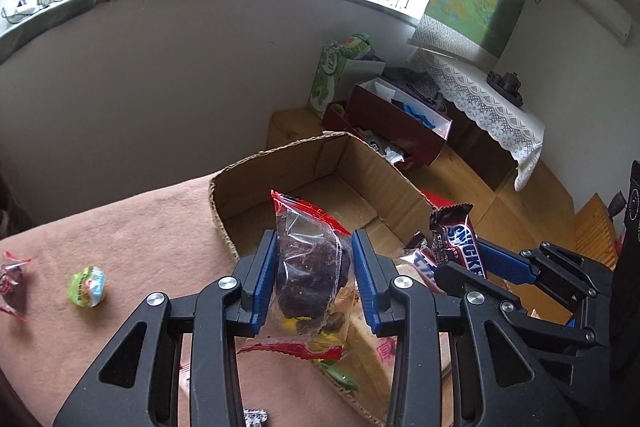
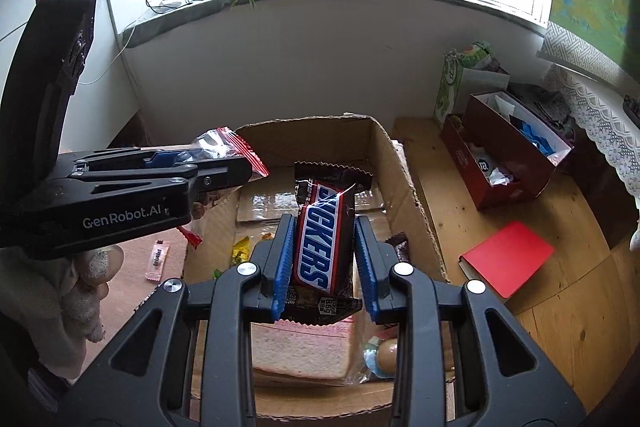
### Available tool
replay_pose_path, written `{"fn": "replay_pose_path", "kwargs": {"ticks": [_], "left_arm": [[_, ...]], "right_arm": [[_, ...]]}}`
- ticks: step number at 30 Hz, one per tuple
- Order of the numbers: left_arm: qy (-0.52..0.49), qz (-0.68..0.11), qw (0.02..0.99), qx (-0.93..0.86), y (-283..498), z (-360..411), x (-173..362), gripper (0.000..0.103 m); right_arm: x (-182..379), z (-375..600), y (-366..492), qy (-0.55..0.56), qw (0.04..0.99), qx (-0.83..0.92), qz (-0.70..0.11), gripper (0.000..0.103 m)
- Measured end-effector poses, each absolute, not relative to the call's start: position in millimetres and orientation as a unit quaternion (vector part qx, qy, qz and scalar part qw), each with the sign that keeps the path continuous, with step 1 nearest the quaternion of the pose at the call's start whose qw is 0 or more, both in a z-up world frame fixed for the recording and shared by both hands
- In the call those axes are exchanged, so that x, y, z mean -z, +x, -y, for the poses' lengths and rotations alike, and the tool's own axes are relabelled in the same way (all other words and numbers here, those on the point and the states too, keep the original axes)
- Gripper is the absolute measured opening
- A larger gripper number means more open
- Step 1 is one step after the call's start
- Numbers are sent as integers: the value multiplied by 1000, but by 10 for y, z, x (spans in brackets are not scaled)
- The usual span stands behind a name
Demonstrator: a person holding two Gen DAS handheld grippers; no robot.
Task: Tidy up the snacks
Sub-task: 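Carry the candy bag and Snickers bar over the box and open both tools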
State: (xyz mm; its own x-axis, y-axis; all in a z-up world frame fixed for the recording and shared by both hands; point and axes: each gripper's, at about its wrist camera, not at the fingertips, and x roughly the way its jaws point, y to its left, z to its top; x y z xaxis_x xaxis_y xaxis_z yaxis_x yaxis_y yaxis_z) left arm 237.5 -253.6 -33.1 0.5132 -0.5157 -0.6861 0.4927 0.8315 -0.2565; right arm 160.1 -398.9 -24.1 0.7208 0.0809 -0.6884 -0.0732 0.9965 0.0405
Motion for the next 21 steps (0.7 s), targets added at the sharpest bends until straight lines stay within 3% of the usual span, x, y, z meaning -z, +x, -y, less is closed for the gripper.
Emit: {"fn": "replay_pose_path", "kwargs": {"ticks": [10,16,21], "left_arm": [[-2,-420,858,295,2443,2769,420,36],[-1,-425,857,290,2433,2792,419,41],[-3,-420,860,290,2398,2755,377,41]], "right_arm": [[375,4194,1587,25,924,-41,-379,31],[362,4218,1543,27,927,-36,-373,40],[305,4190,1482,26,928,-36,-369,40]]}}
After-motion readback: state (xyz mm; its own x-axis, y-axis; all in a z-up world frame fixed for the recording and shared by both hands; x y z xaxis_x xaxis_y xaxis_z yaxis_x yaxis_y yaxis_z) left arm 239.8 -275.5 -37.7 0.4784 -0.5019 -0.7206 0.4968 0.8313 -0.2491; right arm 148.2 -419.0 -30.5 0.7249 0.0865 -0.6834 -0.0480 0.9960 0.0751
